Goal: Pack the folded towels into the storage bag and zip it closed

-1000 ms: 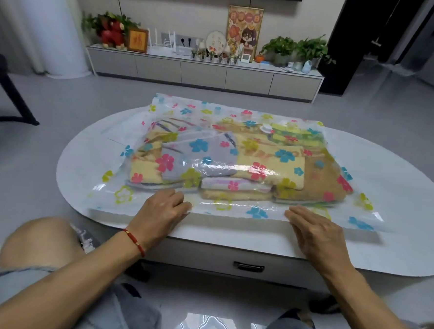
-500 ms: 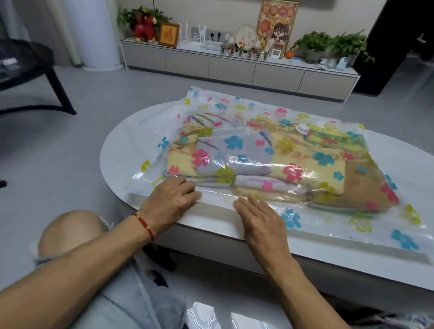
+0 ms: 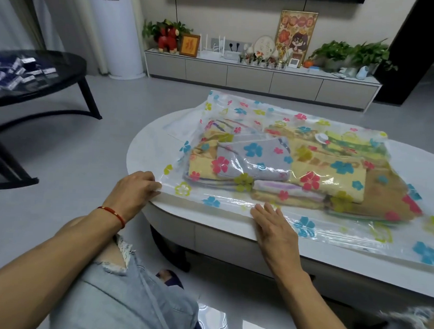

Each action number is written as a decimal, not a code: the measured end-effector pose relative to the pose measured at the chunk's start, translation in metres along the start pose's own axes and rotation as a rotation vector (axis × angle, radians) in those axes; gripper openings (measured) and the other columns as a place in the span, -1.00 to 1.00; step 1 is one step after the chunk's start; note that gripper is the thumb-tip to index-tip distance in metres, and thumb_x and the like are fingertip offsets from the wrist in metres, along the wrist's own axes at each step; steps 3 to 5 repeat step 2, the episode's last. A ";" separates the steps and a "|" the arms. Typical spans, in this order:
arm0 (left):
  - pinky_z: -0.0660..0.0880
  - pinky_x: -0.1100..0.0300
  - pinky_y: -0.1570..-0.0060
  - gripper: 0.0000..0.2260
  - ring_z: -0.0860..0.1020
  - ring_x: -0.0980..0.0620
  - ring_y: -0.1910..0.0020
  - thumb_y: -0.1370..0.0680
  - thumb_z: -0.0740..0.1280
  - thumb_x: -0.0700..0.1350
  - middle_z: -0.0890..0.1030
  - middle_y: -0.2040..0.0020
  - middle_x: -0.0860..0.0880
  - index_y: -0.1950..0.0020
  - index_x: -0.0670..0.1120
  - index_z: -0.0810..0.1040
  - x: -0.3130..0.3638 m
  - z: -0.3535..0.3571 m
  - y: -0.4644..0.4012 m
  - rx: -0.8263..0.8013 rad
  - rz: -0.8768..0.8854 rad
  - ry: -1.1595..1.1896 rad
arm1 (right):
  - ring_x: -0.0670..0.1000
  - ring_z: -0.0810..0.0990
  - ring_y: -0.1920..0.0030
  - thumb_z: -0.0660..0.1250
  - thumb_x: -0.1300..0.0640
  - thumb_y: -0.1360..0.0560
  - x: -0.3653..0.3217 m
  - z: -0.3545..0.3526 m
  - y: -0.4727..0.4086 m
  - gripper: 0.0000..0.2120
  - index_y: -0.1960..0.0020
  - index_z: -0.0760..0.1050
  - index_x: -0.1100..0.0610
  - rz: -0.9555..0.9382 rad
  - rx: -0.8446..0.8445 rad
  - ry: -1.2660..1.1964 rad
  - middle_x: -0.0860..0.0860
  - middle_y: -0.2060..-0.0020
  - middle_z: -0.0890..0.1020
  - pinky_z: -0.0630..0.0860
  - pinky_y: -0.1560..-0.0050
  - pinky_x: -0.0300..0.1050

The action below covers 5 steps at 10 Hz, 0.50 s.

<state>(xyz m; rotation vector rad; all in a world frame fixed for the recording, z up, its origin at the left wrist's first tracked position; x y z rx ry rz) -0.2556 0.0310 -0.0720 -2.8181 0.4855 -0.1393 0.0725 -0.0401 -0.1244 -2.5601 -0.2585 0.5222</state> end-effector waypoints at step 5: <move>0.55 -0.06 0.02 -0.54 0.54 -0.18 -0.14 -0.45 0.46 0.15 0.64 -0.16 -0.10 -0.28 -0.05 0.61 0.031 -0.014 0.008 0.004 0.011 0.003 | 0.13 0.58 -0.38 0.46 0.28 -0.53 -0.004 -0.031 0.000 -0.67 -0.29 0.65 0.18 0.068 -0.045 -0.280 0.07 -0.29 0.67 0.46 -0.45 0.09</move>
Point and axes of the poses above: each hand's wrist, its own y-axis away from the middle knuckle, its own z-axis out of the palm, x = y × z, the point moved 6 cm from there along -y, towards the middle knuckle
